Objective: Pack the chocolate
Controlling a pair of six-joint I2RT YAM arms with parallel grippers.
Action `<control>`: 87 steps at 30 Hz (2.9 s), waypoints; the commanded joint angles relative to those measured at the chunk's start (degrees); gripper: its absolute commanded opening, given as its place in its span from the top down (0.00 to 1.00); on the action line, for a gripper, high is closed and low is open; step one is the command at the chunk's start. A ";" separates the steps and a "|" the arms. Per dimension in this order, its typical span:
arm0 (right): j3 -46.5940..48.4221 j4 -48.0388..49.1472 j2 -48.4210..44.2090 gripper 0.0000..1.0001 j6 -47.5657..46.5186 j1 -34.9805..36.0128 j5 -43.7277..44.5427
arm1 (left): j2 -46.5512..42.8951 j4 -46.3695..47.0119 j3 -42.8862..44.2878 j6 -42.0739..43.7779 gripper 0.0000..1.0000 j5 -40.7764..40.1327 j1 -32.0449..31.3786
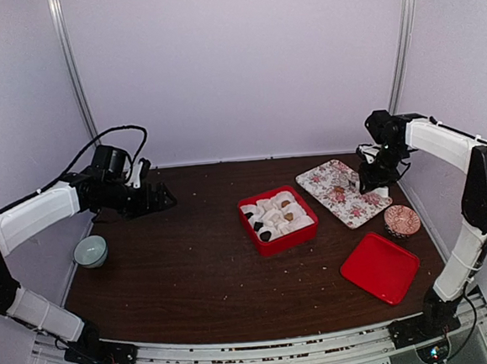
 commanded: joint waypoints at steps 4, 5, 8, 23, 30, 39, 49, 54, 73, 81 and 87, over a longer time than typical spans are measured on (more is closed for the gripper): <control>1.39 1.80 4.06 0.57 -1.49 0.04 2.76 | 1.52 0.70 2.40 0.89 0.02 -0.11 0.53; 1.67 1.74 4.58 0.57 -1.55 0.00 3.10 | 1.59 0.72 2.44 0.89 0.02 -0.13 0.49; 2.63 1.49 5.97 0.57 -1.68 0.00 3.99 | 1.64 0.75 2.55 0.87 0.02 -0.19 0.53; 9.18 0.28 12.52 0.59 -1.99 0.08 5.28 | 1.99 0.84 2.30 0.97 0.02 -0.43 0.54; 10.61 -0.23 13.93 0.61 -2.48 0.09 4.75 | 1.59 1.00 1.76 0.87 0.02 -0.57 0.56; 11.97 -1.19 15.17 0.66 -2.48 0.34 4.30 | 1.50 1.00 1.68 0.99 0.02 -0.57 0.59; 9.41 -1.85 10.56 0.77 -1.96 0.35 3.92 | 0.90 1.25 1.09 1.13 0.02 -0.48 0.59; 7.19 -1.81 5.99 0.79 -0.89 0.35 2.10 | 0.43 1.60 0.61 1.15 0.02 -0.21 0.58; 3.27 -9.17 -10.54 0.81 0.69 11.54 -6.39 | -1.58 2.44 -1.65 1.82 0.02 0.02 0.62; 1.19 -11.60 -10.05 0.81 1.13 20.20 -5.78 | -2.66 3.02 -3.17 1.99 0.02 0.75 0.94; 1.31 -12.34 -6.64 0.81 0.45 22.67 -4.54 | -3.52 2.94 -4.09 2.17 0.02 0.58 1.22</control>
